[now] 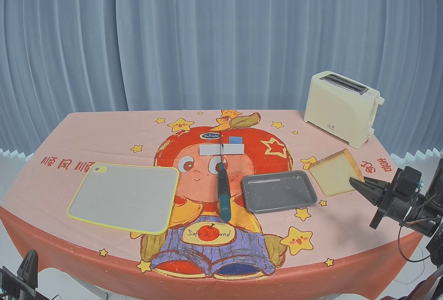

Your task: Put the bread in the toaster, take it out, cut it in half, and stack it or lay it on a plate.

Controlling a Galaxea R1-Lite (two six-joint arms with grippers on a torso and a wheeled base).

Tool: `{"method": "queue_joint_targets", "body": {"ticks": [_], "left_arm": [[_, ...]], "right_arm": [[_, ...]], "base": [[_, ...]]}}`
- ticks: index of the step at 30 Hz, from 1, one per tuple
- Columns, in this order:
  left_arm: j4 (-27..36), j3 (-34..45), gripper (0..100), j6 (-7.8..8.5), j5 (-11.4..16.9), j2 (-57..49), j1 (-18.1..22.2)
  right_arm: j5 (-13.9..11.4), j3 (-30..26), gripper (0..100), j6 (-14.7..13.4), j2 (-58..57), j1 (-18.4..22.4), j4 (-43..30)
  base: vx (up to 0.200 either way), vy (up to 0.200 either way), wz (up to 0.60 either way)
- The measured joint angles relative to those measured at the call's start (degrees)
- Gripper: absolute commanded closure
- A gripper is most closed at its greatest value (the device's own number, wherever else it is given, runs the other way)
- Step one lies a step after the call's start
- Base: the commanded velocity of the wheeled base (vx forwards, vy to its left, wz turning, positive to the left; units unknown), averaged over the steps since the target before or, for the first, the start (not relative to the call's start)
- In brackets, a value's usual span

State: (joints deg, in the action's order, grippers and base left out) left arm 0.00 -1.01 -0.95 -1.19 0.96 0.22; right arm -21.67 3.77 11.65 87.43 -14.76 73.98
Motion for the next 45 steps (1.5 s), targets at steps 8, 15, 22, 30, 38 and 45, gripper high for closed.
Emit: {"method": "queue_joint_targets", "body": {"ticks": [8,15,22,30,38,45], "left_arm": [[0.00,0.00,100,0.00,0.00,0.00,0.00],[0.00,0.00,100,0.06,0.00,0.00,0.02],[0.00,0.00,100,0.09,-0.02,0.00,0.02],[0.00,0.00,100,0.06,0.00,0.00,0.00],[0.00,0.00,100,0.05,0.00,0.00,0.00],[0.00,0.00,100,0.06,0.02,0.00,0.02]], "right_arm": [[0.00,-0.09,100,0.00,-0.04,0.00,-0.02],[0.00,-0.16,100,0.00,-0.04,0.05,0.00],[-0.02,-0.16,100,0.00,-0.06,0.00,0.00],[0.00,-0.18,100,0.00,-0.06,0.02,0.00],[0.00,-0.18,100,0.00,-0.06,0.02,-0.02],[0.00,-0.18,100,0.00,-0.06,0.02,0.00]], "base": [[0.000,-0.025,0.00],[0.000,-0.200,0.00],[0.000,-0.200,0.00],[0.000,-0.200,0.00],[0.000,-0.200,0.00],[0.000,-0.057,0.00]]}}
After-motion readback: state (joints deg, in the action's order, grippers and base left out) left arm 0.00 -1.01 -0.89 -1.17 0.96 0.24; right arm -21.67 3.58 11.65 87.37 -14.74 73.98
